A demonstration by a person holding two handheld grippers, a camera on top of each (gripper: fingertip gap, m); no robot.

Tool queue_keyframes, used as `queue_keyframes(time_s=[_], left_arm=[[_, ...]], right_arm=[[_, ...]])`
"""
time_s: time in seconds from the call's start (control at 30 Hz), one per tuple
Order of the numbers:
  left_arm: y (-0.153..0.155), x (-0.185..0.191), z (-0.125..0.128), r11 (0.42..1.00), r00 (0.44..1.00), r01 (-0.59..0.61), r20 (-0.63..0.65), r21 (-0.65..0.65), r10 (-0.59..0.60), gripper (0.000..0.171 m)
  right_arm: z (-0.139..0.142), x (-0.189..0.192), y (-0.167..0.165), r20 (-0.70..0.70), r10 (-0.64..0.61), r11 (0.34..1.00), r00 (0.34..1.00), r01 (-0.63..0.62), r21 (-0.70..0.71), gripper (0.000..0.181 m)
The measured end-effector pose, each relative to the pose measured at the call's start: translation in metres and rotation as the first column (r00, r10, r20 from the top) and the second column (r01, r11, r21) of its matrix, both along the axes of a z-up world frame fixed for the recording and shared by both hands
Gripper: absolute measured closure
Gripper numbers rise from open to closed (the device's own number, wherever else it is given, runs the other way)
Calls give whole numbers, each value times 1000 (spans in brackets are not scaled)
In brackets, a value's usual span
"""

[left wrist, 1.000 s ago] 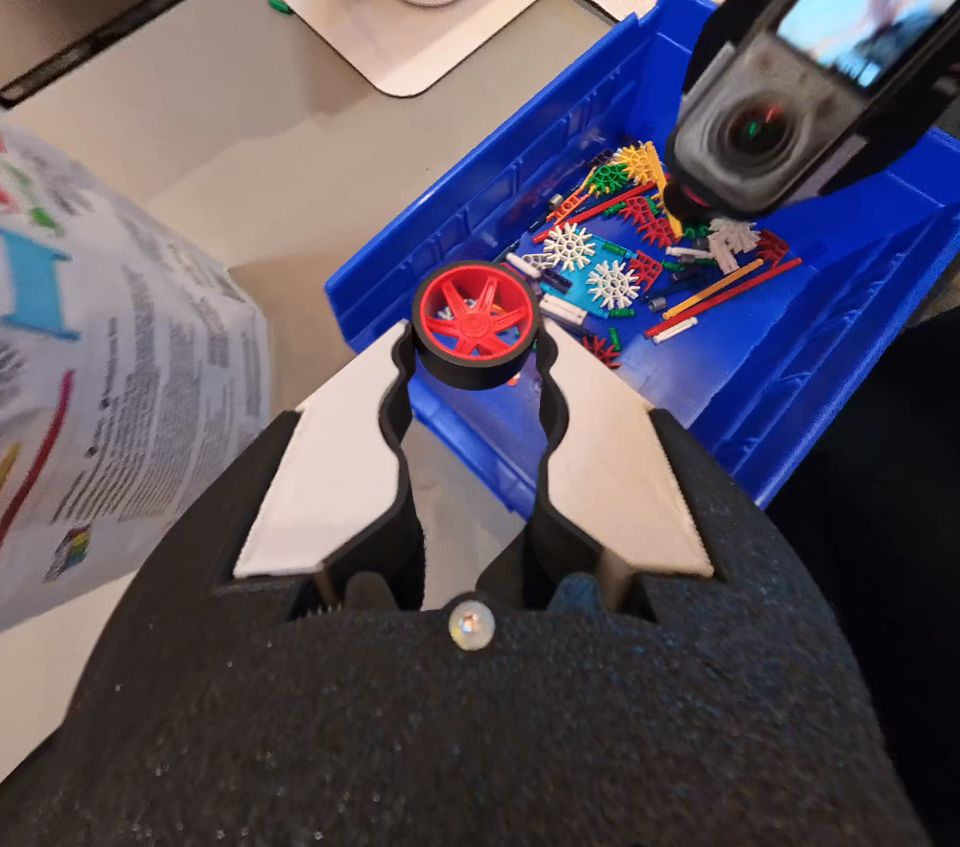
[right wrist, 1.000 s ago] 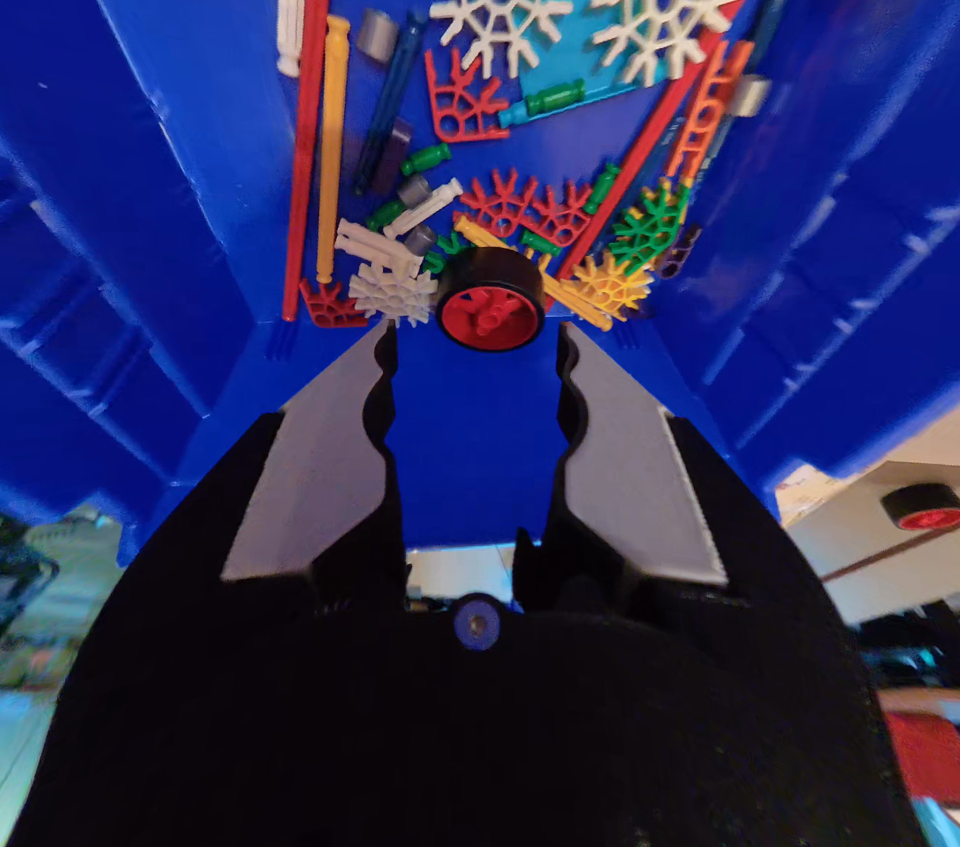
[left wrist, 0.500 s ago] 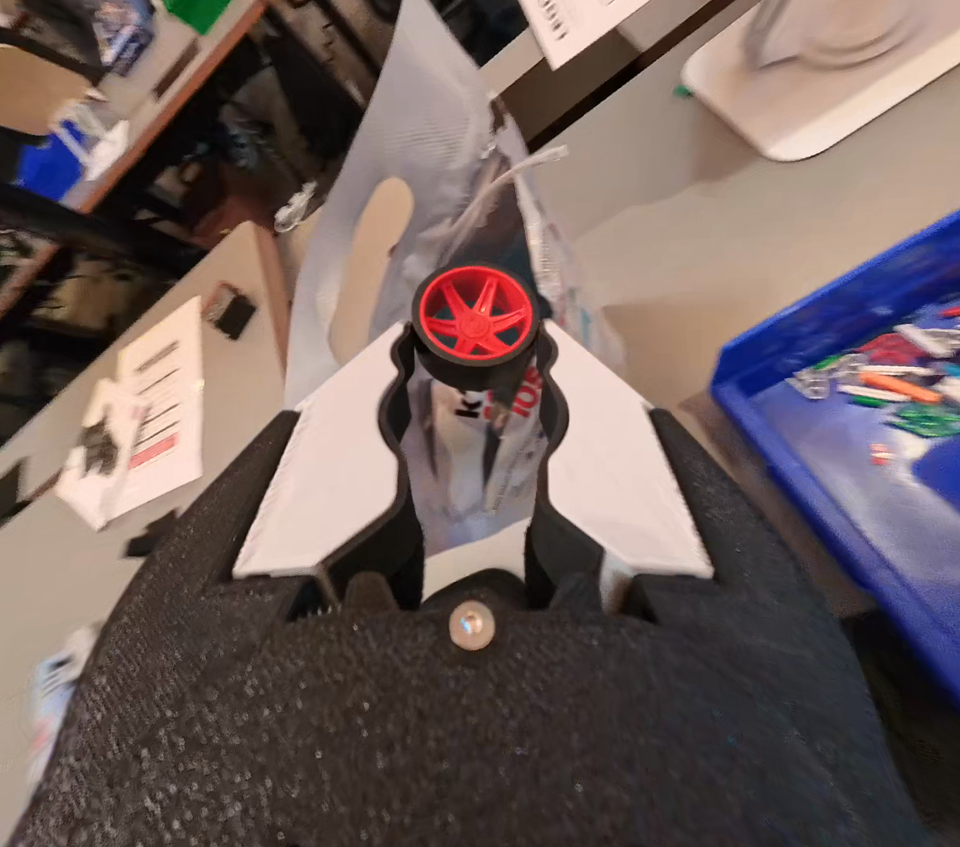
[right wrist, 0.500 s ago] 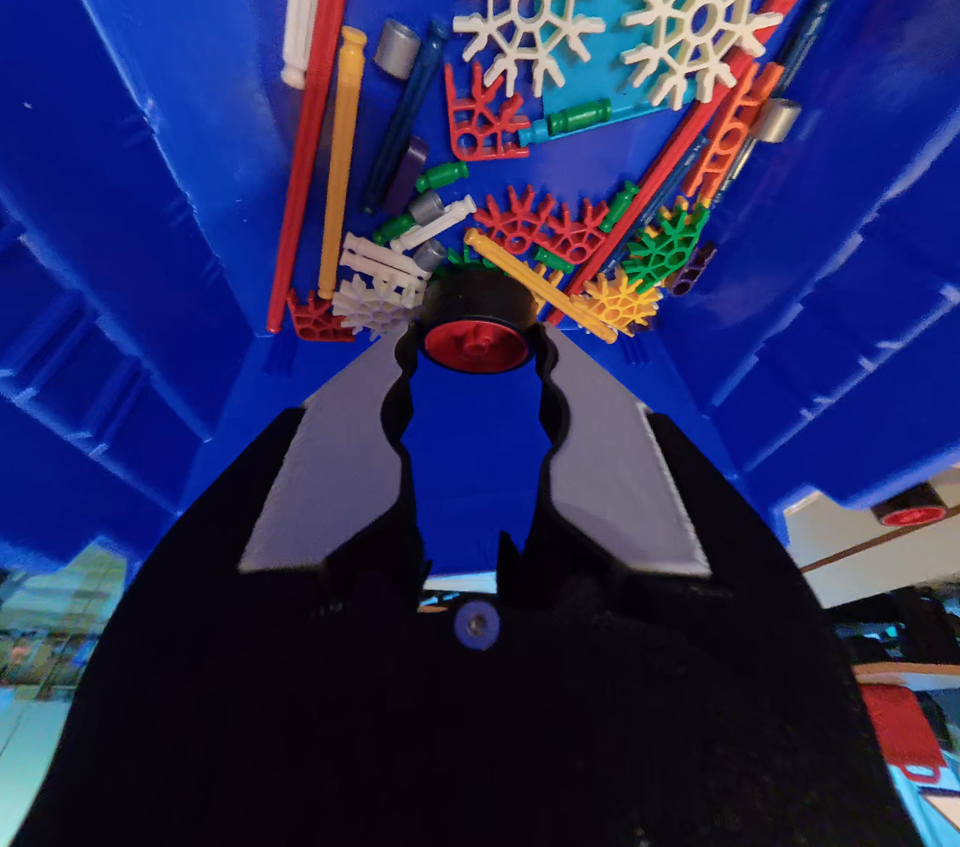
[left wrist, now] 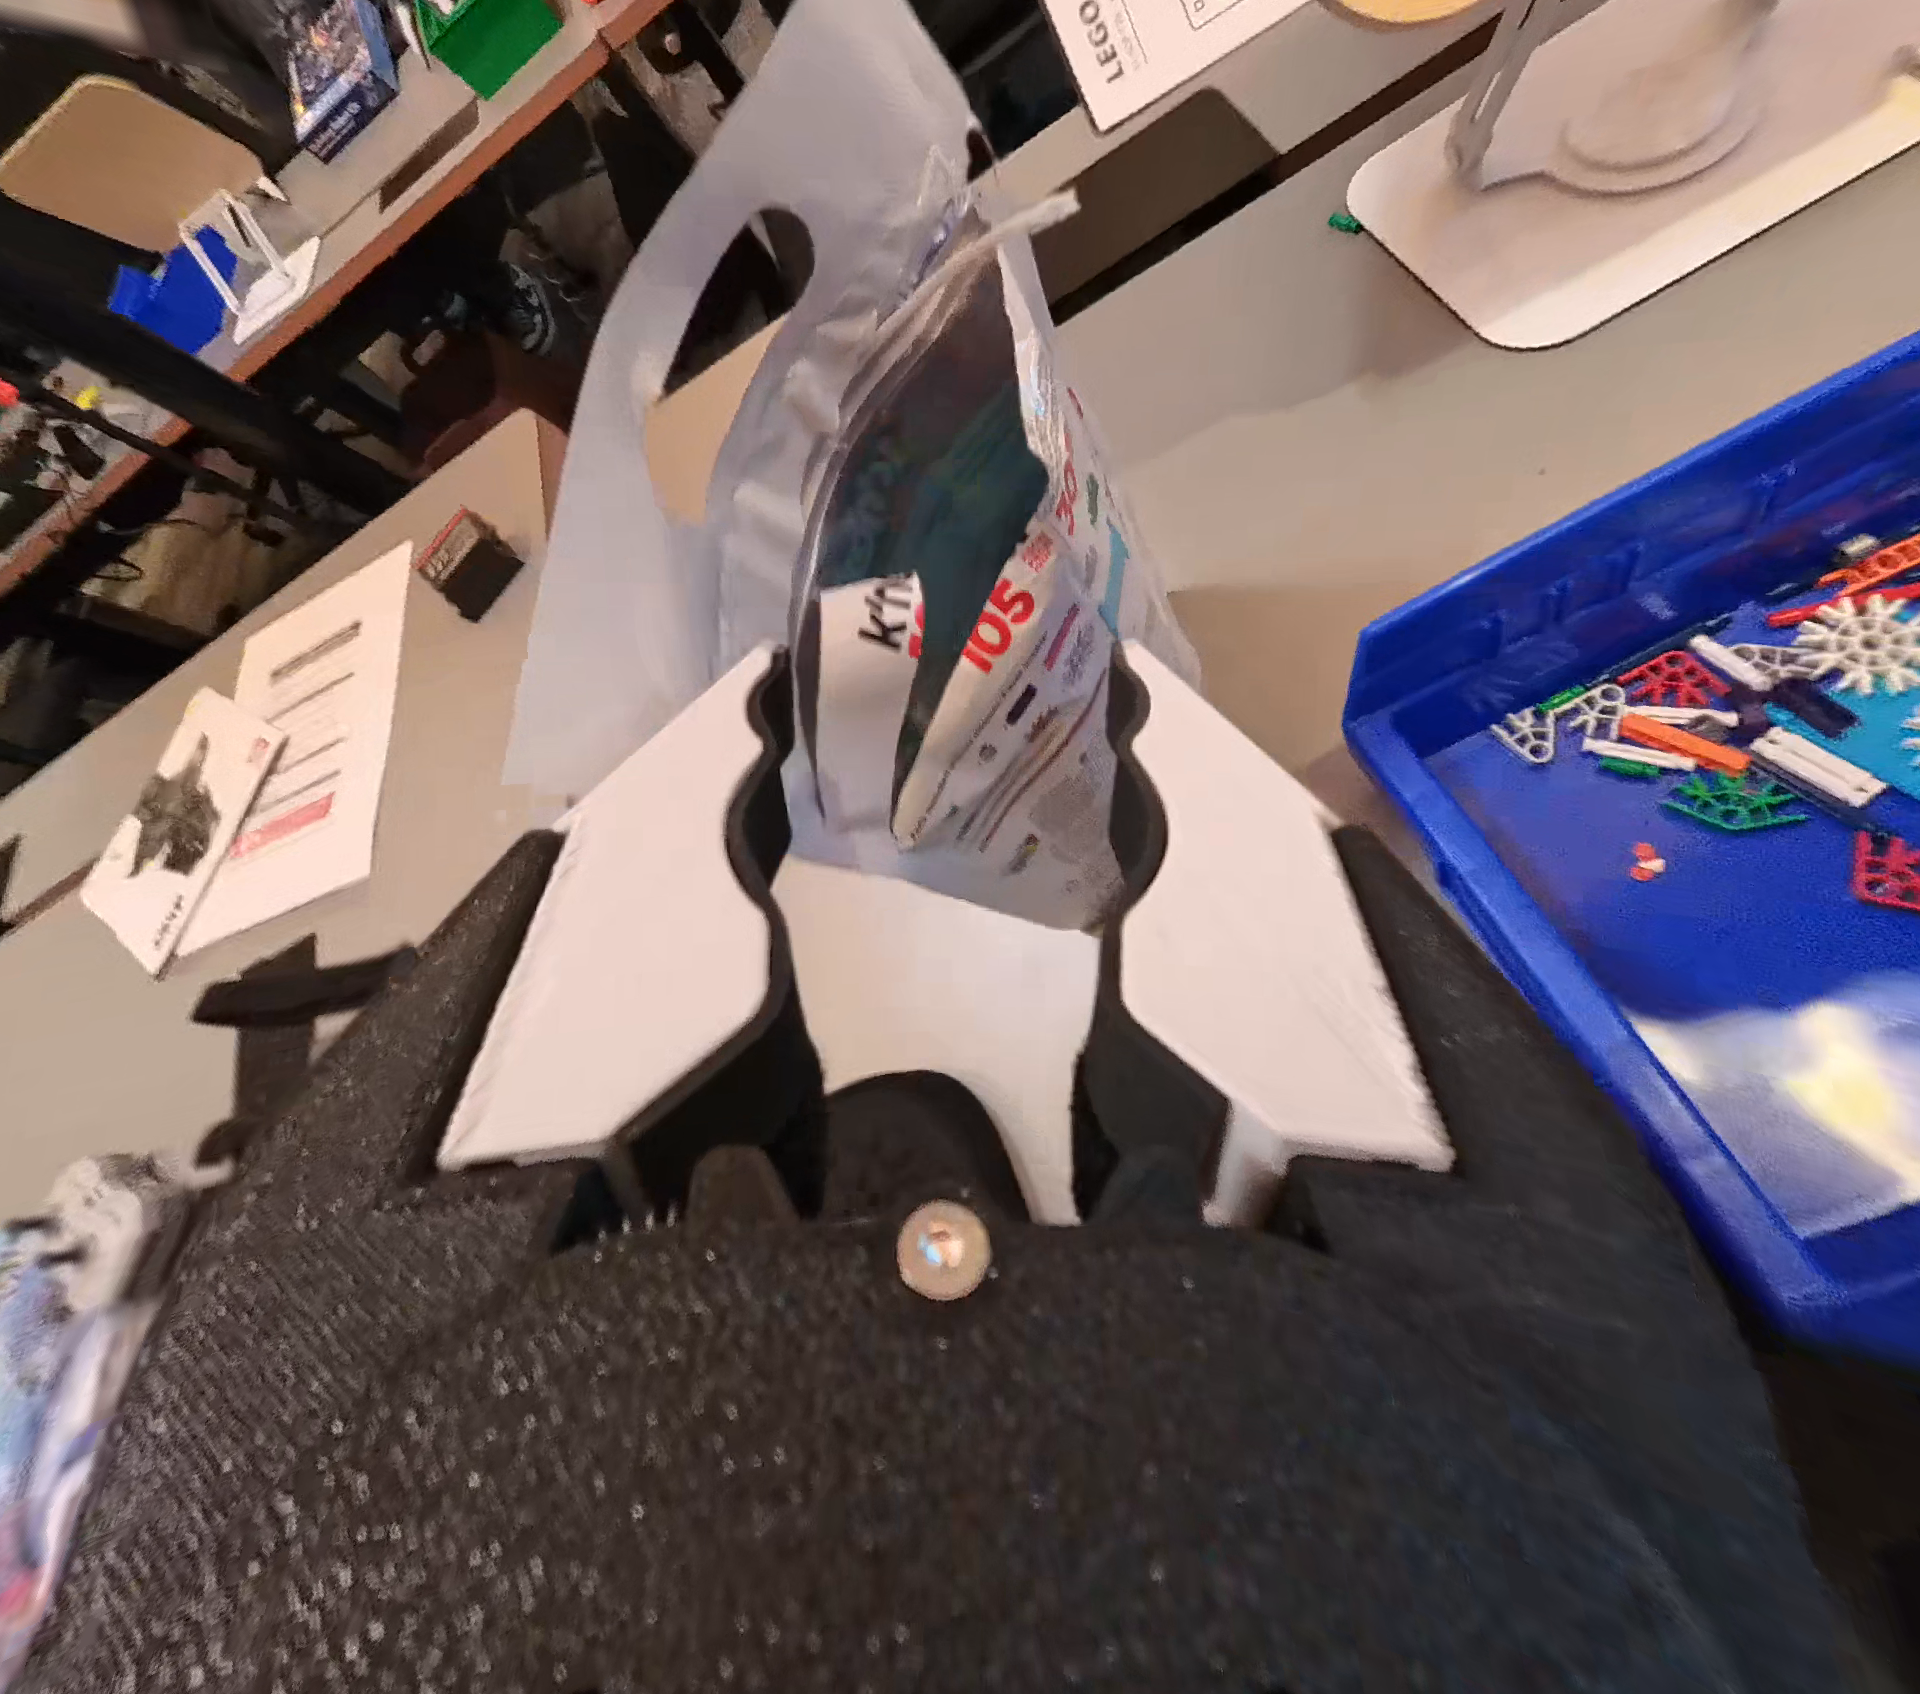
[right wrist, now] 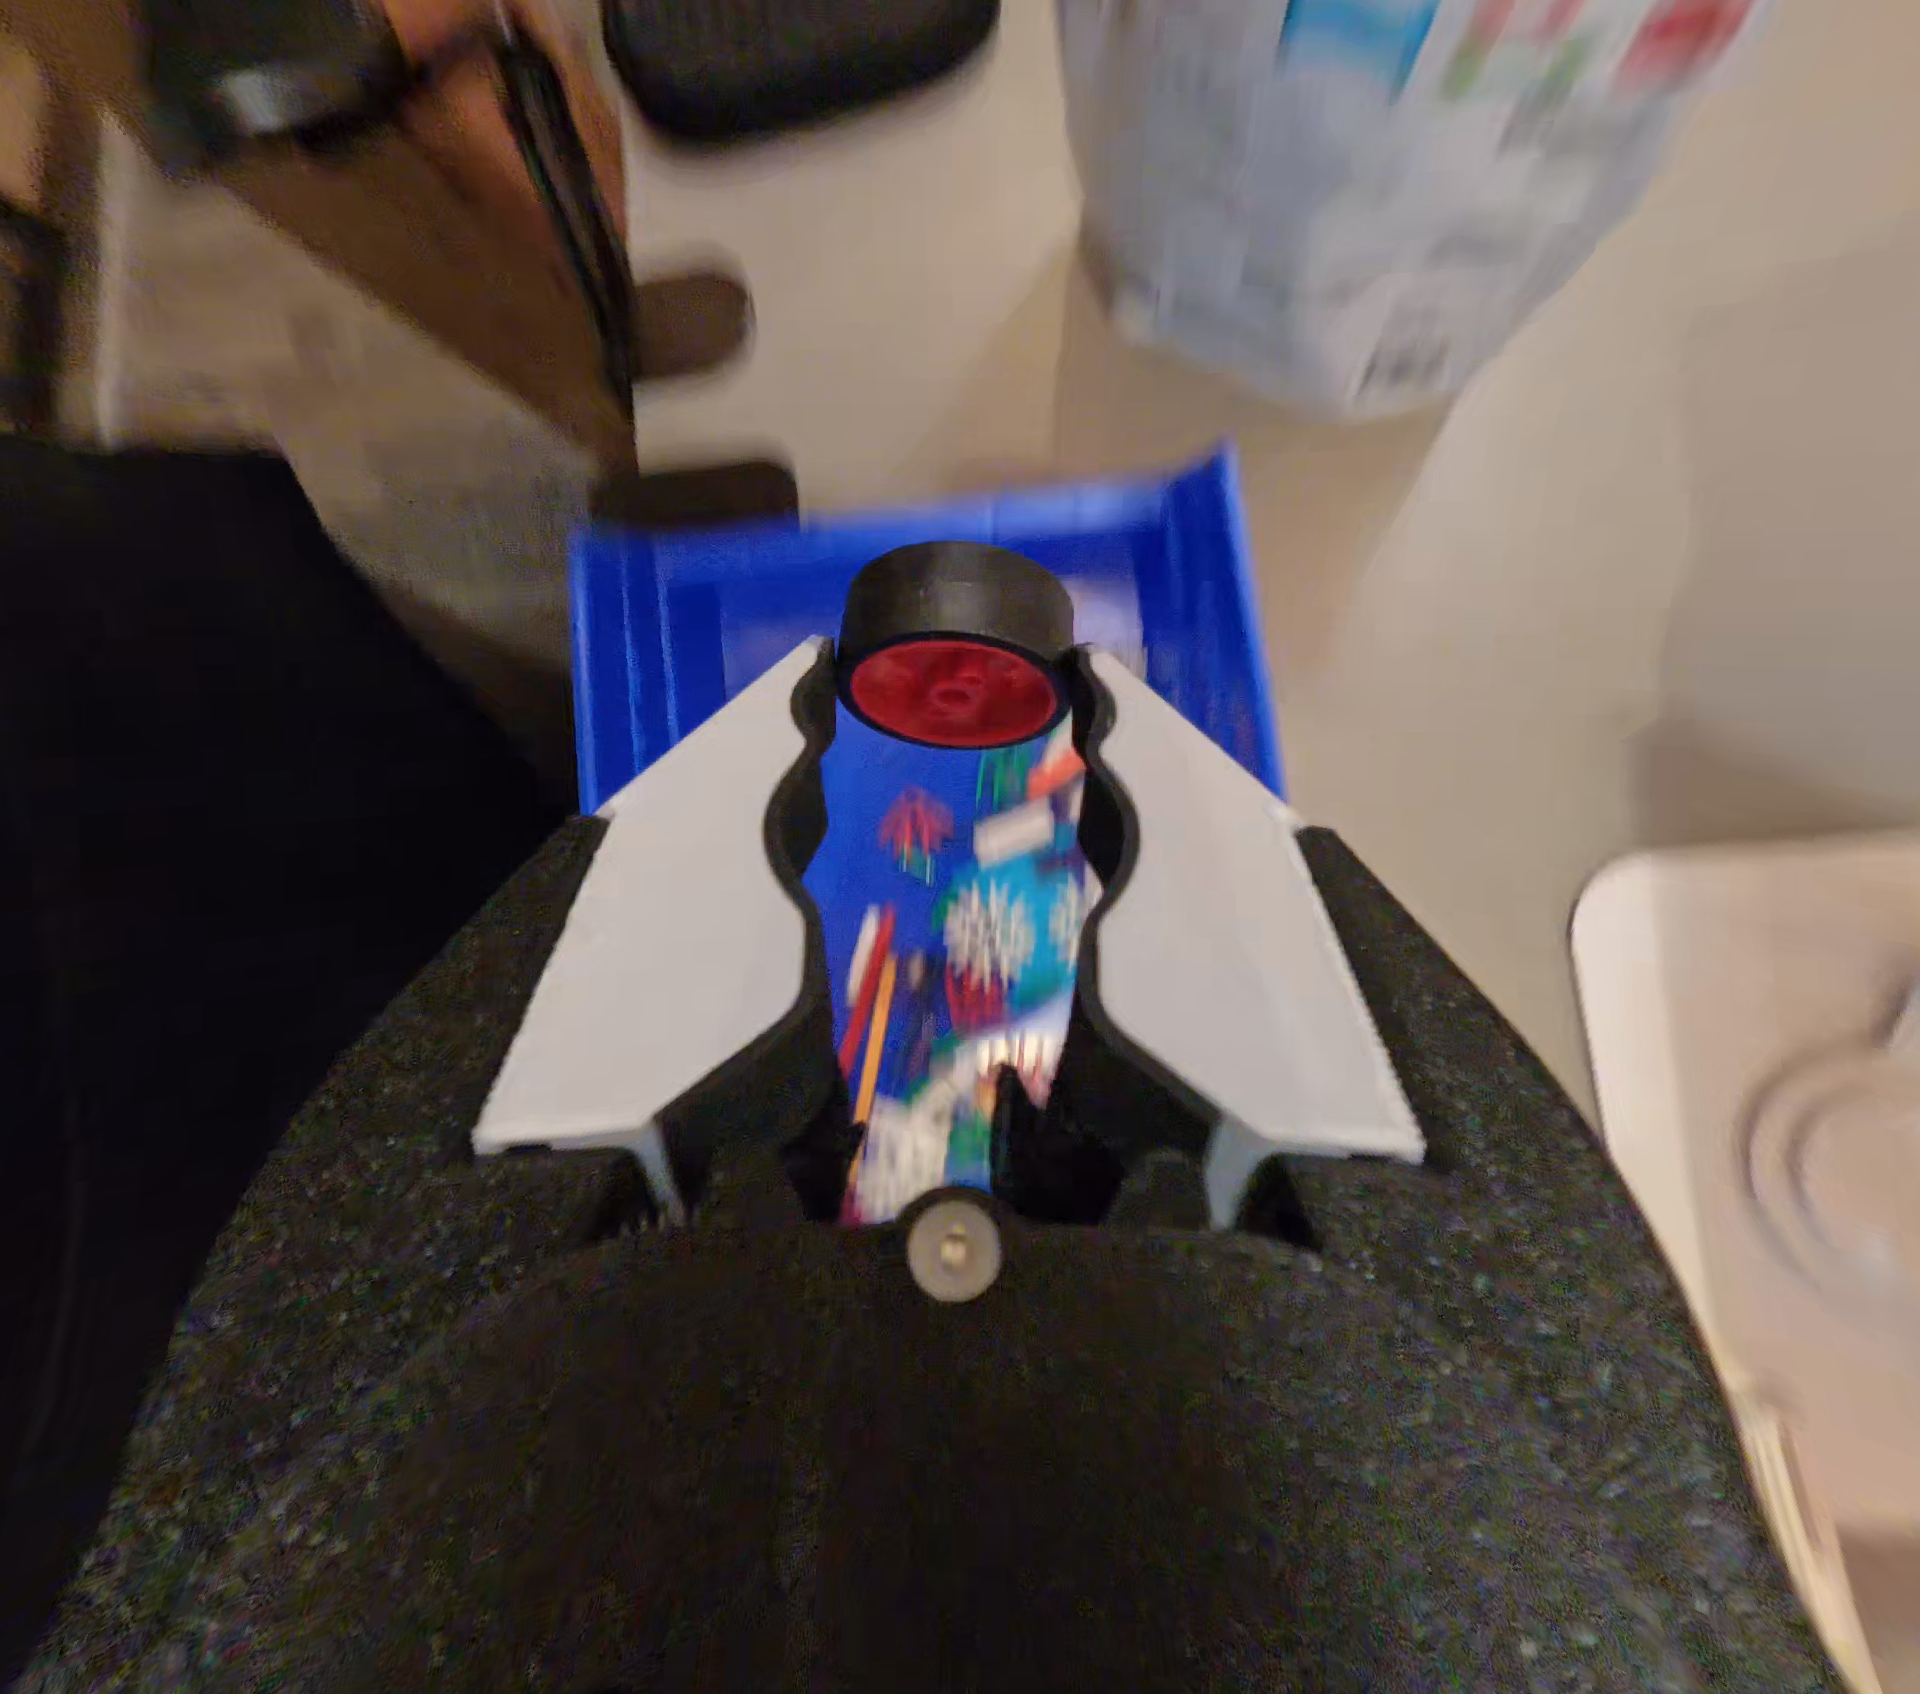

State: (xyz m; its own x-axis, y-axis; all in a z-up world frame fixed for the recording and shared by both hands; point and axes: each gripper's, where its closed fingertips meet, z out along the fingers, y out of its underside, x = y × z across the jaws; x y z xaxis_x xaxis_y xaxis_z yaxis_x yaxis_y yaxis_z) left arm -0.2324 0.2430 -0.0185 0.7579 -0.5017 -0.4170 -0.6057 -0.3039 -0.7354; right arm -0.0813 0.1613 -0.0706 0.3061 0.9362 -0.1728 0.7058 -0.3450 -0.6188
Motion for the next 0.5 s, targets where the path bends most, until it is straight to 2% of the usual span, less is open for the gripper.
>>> queue_keyframes(time_s=[0.1, 0.27, 0.37, 0.5], left_arm=[[-16, -10, -15, 998, 999, -20, 31, -53, 22, 113], [-39, -13, -35, 993, 998, -28, 60, -112, 35, 113], [-50, -11, -46, 990, 997, -18, 68, -140, 28, 113], [-61, -6, -57, 984, 996, 6, 89, -176, 10, 113]], right_arm=[[42, -50, 44, -194, -57, 995, 979, 71, 67, 138], [78, -116, 106, -326, -48, 970, 944, 122, 209, 138], [80, -138, 128, -332, -55, 957, 942, 145, 253, 137], [56, -140, 146, -228, -100, 936, 969, 169, 309, 126]])
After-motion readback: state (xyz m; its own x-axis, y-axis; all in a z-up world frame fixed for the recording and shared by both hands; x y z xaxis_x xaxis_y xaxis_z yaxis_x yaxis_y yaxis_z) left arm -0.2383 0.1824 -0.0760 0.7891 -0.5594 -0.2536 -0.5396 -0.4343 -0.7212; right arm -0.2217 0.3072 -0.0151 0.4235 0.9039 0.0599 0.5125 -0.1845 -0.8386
